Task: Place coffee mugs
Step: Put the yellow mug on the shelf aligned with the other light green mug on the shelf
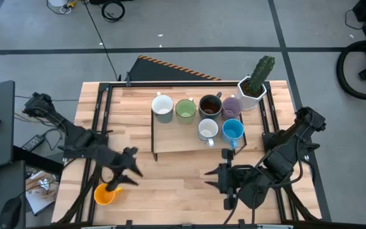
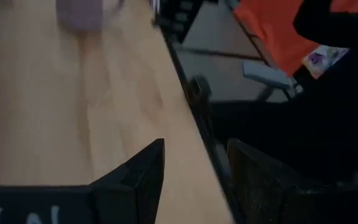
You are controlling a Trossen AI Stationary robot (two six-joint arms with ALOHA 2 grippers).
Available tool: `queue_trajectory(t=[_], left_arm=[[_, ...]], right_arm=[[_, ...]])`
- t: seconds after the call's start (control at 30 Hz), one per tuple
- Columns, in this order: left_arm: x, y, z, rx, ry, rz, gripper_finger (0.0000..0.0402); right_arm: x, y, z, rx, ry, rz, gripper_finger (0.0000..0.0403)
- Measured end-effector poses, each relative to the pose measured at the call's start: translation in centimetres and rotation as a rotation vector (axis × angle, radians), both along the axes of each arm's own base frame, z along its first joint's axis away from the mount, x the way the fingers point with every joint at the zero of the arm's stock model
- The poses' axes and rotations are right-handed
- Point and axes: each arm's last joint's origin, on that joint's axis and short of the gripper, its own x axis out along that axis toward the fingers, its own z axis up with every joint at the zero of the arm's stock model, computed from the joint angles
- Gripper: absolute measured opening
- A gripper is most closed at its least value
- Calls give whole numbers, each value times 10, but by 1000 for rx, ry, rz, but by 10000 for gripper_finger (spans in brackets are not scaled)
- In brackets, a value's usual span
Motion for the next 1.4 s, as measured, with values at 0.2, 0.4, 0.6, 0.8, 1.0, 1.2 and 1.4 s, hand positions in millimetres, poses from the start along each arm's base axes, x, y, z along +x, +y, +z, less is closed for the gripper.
queue_trajectory(t=[0.2, 0.4, 0.6, 0.8, 1.0, 1.2, 1.4], left_arm=[[-23, -31, -11, -125, 155, 151, 180], [-41, -59, -13, -182, 207, 258, 180], [-43, -69, -12, -235, 354, 374, 180], [-38, -78, 2, -250, 504, 472, 180], [-28, -99, 9, -232, 682, 574, 180], [-23, -119, -9, -203, 958, 645, 180], [-26, -122, -25, -141, 1136, 711, 180]], right_arm=[[1, 4, -10, 35, 13, 7, 117], [2, 8, -24, -24, 7, 38, 117], [3, 9, -38, -49, 23, 65, 117], [0, 13, -47, -64, 39, 80, 117], [-7, 25, -56, -85, 14, 141, 117], [-11, 34, -65, -95, -20, 191, 117], [-11, 35, -69, -94, -31, 193, 117]])
